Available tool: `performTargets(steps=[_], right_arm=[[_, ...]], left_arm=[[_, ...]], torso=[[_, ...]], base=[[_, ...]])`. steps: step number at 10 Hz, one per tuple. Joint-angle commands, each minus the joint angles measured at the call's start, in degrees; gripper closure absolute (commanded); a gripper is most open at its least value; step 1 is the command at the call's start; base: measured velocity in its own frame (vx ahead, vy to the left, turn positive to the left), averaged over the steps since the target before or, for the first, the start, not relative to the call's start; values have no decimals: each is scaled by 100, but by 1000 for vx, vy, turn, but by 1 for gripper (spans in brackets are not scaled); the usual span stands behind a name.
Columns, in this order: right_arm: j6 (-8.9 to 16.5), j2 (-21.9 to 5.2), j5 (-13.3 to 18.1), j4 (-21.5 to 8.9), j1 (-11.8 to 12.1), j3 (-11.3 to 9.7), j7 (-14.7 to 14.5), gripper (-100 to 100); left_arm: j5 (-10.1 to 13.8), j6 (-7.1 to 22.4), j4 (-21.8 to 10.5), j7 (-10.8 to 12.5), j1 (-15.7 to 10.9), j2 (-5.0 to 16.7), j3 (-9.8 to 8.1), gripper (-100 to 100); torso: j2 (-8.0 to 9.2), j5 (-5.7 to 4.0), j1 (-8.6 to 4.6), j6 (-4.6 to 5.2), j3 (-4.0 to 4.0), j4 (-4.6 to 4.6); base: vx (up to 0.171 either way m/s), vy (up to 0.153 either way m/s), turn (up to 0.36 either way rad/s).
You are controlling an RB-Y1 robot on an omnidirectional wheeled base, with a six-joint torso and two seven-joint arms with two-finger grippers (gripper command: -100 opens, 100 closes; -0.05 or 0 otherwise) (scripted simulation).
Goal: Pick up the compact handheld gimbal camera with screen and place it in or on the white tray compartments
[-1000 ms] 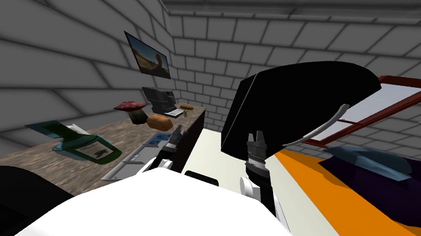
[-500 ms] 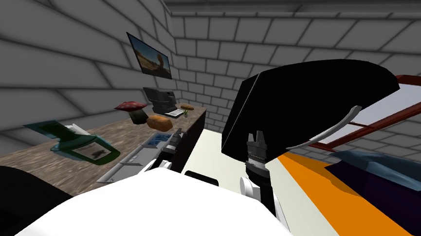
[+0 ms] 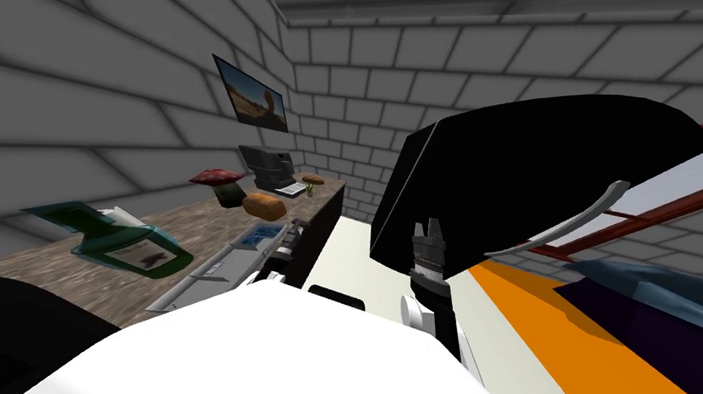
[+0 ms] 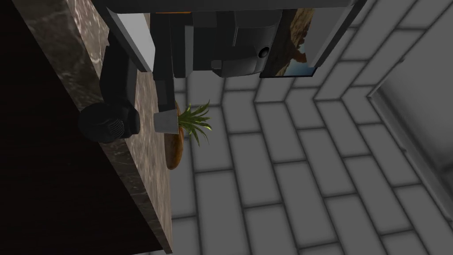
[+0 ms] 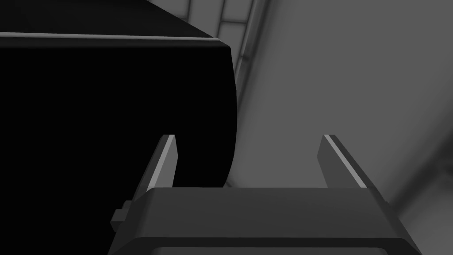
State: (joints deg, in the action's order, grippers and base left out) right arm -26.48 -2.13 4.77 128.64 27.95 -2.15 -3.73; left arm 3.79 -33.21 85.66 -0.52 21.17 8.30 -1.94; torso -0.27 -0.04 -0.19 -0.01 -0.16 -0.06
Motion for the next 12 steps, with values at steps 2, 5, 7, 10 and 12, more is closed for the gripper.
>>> performTargets(steps=[2, 5, 7, 10, 12], right_arm=[[0, 0, 0, 0, 0, 0, 0, 0], [0, 0, 0, 0, 0, 0, 0, 0], [0, -1, 0, 0, 0, 0, 0, 0], [0, -1, 0, 0, -1, 1, 0, 0], [0, -1, 0, 0, -1, 1, 0, 0]], left_arm=[[25, 155, -300, -21, -81, -60, -147, -100], [36, 256, -602, -76, -133, -338, -304, -100], [41, 293, -705, -100, -157, -554, -373, -100], [51, 324, -796, -124, -184, -915, -462, -100], [52, 316, -810, -127, -191, -943, -472, -100]], torso=[[0, -1, -2, 0, 0, 0], [-4, 1, 7, 0, -2, -1], [2, 3, 17, 1, 1, 0], [10, 5, 28, 1, 5, 2], [13, 7, 39, 1, 7, 3]], base=[[72, -60, 50], [73, -30, 46], [56, 4, 29], [42, 28, 27], [26, 38, 14]])
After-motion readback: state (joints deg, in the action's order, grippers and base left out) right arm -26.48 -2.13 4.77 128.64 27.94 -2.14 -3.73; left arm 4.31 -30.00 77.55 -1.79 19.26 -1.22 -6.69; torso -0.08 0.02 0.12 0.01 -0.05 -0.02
